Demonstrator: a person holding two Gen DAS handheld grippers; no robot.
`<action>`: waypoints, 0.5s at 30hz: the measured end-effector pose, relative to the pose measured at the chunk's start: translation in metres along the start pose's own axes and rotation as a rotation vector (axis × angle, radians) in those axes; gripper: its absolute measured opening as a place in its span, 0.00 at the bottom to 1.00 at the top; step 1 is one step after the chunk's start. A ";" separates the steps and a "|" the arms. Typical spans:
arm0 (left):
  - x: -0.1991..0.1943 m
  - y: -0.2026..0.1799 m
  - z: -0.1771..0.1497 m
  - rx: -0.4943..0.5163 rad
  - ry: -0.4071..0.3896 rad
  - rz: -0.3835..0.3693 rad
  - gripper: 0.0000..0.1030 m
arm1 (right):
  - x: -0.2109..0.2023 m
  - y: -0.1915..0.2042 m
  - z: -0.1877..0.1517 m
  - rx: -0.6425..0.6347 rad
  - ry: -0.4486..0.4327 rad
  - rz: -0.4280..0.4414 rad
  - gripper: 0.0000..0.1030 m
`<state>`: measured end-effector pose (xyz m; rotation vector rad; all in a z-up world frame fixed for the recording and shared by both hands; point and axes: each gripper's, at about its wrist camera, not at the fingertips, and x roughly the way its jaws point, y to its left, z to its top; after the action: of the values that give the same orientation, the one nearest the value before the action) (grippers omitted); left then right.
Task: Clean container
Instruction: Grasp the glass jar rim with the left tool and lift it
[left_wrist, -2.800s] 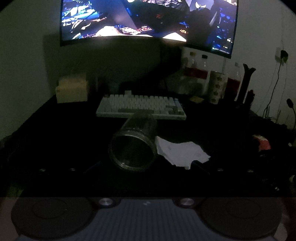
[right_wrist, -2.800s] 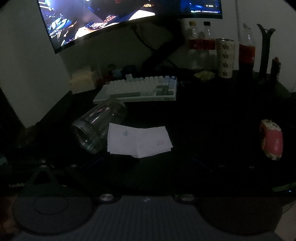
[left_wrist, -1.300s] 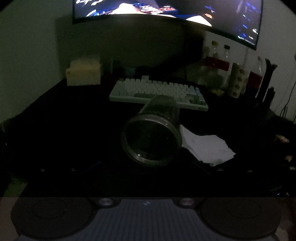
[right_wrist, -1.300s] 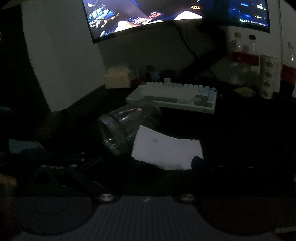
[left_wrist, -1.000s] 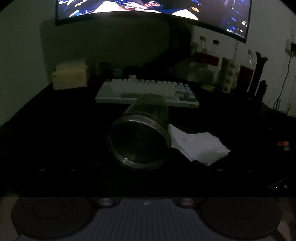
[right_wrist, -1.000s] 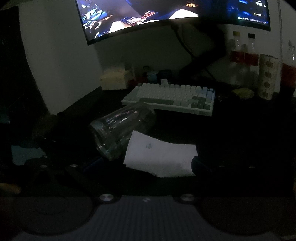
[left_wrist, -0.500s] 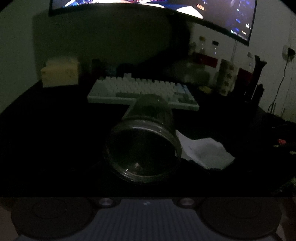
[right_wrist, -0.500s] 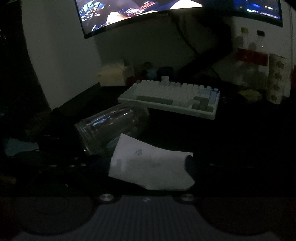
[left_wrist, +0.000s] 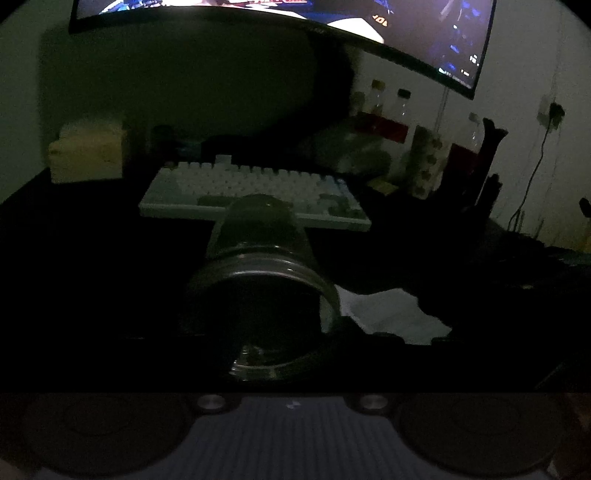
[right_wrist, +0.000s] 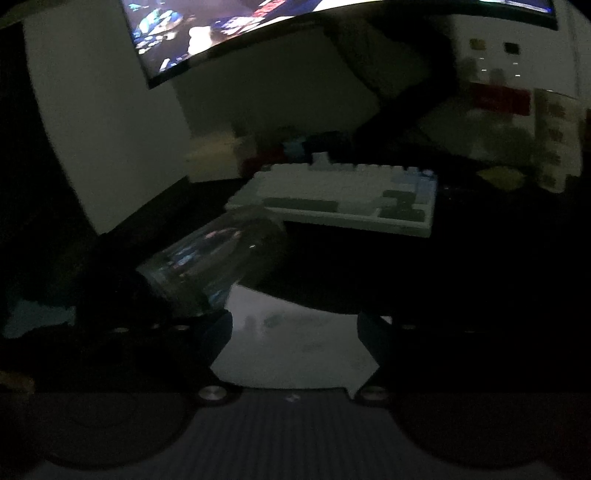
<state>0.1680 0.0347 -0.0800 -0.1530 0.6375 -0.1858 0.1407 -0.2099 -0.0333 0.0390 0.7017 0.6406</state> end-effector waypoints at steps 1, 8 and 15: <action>0.002 0.000 -0.001 -0.011 0.000 -0.008 0.38 | 0.001 0.000 0.001 -0.008 0.000 -0.010 0.76; 0.017 0.017 -0.005 -0.083 0.052 -0.036 0.34 | 0.014 -0.002 0.004 -0.037 0.057 -0.020 0.80; 0.018 0.018 -0.014 -0.045 0.015 0.021 0.44 | 0.025 0.004 0.007 -0.087 0.051 -0.024 0.73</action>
<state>0.1759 0.0475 -0.1048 -0.1880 0.6584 -0.1526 0.1577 -0.1918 -0.0420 -0.0665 0.7222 0.6501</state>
